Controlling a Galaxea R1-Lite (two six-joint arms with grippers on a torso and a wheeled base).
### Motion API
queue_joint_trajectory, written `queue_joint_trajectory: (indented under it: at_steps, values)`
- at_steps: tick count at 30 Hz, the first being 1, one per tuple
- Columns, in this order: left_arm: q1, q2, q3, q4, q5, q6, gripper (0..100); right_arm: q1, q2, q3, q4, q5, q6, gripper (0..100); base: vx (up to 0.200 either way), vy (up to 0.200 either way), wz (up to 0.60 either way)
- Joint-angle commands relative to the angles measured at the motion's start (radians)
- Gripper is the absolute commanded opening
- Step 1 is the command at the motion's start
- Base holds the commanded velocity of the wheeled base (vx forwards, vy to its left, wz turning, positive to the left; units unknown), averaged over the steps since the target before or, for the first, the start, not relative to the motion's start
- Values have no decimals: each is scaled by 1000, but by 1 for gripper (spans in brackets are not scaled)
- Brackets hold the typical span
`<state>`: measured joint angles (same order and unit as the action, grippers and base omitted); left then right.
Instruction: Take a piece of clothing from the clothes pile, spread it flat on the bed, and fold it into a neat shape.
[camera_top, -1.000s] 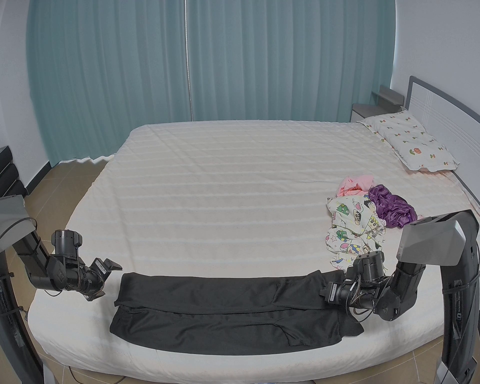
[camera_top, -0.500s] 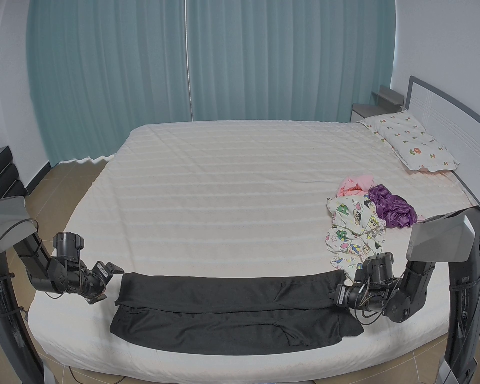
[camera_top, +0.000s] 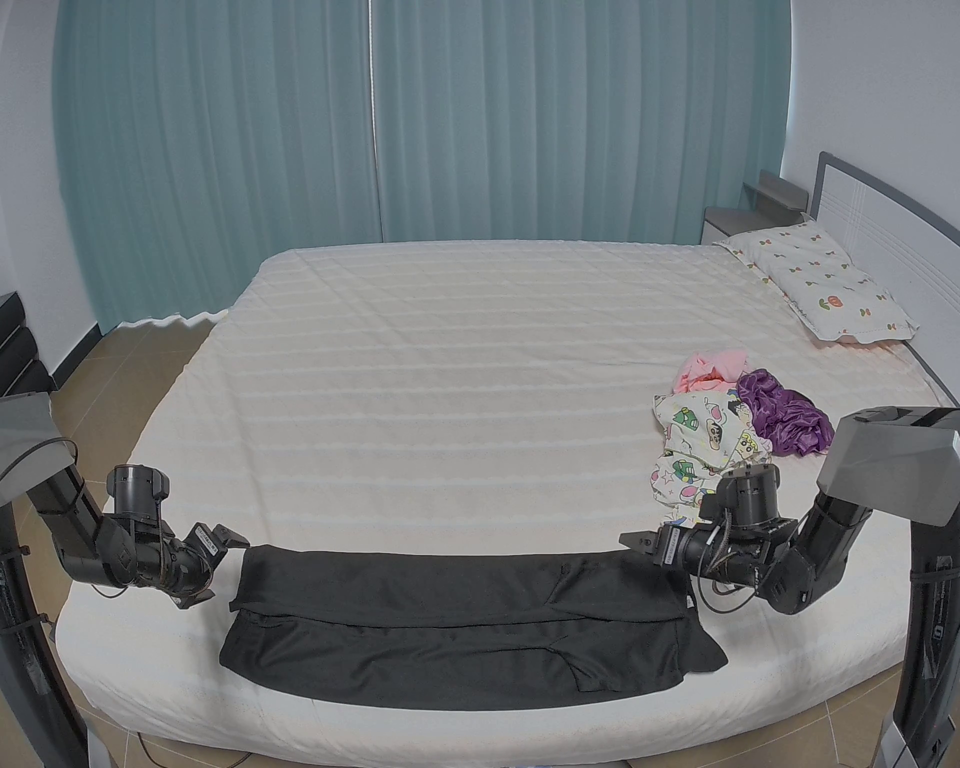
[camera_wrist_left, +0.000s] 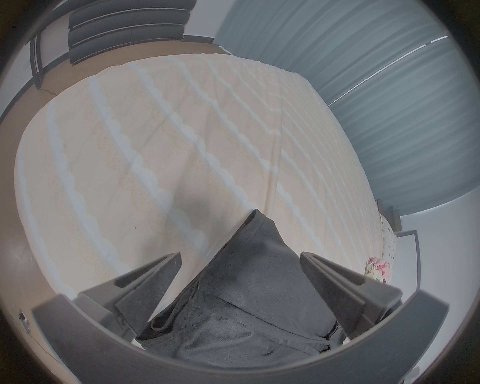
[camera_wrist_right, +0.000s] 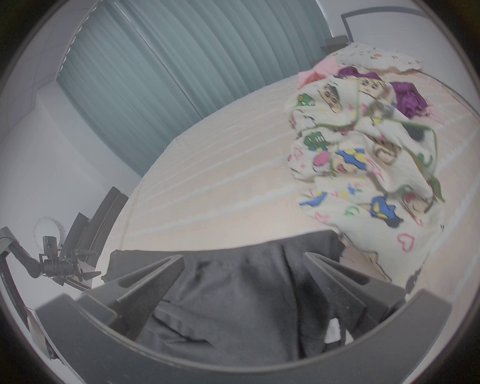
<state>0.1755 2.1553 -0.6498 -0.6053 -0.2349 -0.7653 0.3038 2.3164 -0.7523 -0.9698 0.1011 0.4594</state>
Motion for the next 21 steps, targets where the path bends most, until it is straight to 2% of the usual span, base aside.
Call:
queue_joint_trajectory:
  at_steps: [1,7,12,21]
  values:
    - [-7,1,-1,-1,0,-5,100,106,57,-157,74,-60,-1,100,0,0,0]
    - [-7,5,-1,-1,0,-3,100,163,138,-283,195,-78,-70,100,0,0,0]
    - [-7,5,-1,-1,0,-3,100,179,187,-328,207,-81,-105,100,0,0,0]
    - [-7,6,-1,-1,0,-3,100,193,195,-334,224,-80,-119,100,0,0,0]
